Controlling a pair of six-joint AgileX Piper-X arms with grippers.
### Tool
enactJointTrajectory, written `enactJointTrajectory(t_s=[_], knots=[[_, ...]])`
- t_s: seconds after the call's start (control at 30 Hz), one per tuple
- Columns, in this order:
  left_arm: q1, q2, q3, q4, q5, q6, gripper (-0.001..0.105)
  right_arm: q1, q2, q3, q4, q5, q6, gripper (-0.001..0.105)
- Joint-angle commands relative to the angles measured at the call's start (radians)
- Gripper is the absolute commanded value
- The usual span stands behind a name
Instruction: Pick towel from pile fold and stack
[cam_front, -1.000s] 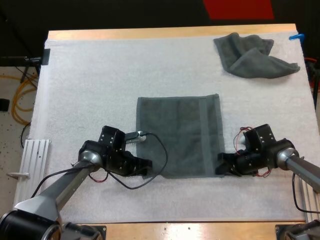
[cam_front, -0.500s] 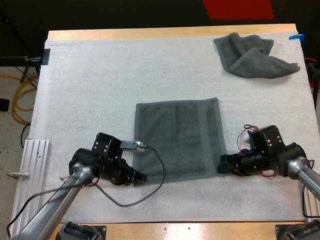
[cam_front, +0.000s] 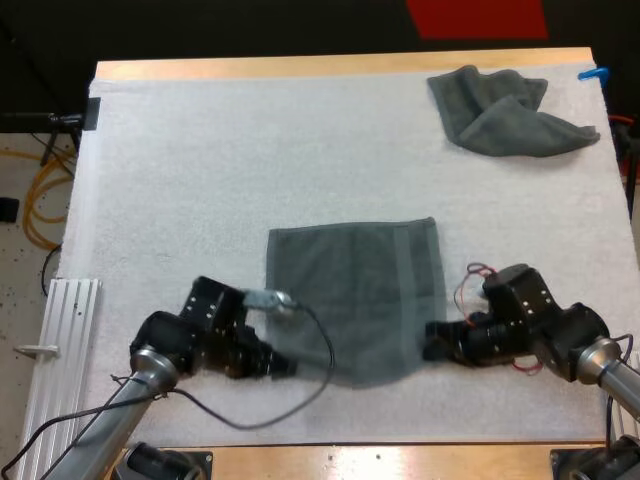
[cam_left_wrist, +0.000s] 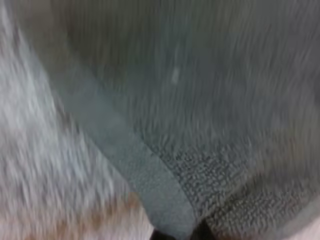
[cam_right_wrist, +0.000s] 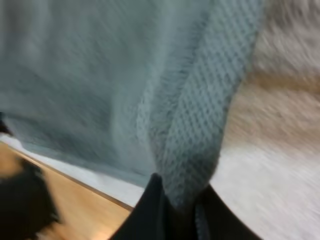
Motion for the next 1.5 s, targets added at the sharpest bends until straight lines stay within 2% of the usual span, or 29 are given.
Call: enactJointTrajectory(t_s=[0.0, 0.13, 0.33, 0.43, 0.53, 0.7, 0.9, 1.1, 1.23, 1.47], knots=[[0.029, 0.003, -0.001, -0.067, 0.018, -0.043, 0.0, -0.015, 0.0, -0.005, -0.068, 0.013, 0.068, 0.0], [0.112, 0.076, -0.001, -0.203, 0.118, -0.108, 0.0, -0.066, 0.051, -0.005, -0.227, 0.025, 0.197, 0.0], [0.181, 0.21, -0.001, -0.42, 0.232, -0.204, 0.0, -0.115, 0.184, -0.005, -0.426, 0.016, 0.294, 0.0], [0.202, 0.27, -0.014, -0.509, 0.256, -0.245, 0.0, -0.133, 0.25, -0.008, -0.523, 0.015, 0.346, 0.0], [0.207, 0.316, -0.035, -0.556, 0.256, -0.259, 0.0, -0.145, 0.301, -0.021, -0.586, 0.015, 0.373, 0.0], [0.207, 0.376, -0.058, -0.602, 0.253, -0.258, 0.0, -0.147, 0.363, -0.061, -0.604, 0.025, 0.38, 0.0], [0.207, 0.389, -0.058, -0.656, 0.136, -0.258, 0.0, -0.147, 0.398, -0.095, -0.618, 0.063, 0.371, 0.0], [0.207, 0.389, -0.058, -0.732, 0.114, -0.258, 0.0, -0.147, 0.399, -0.095, -0.626, 0.142, 0.363, 0.0], [0.207, 0.389, -0.058, -0.734, 0.069, -0.253, 0.0, -0.147, 0.399, -0.095, -0.626, 0.164, 0.342, 0.0], [0.207, 0.389, -0.058, -0.732, 0.052, -0.211, 0.0, -0.147, 0.399, -0.095, -0.626, 0.183, 0.343, 0.0]])
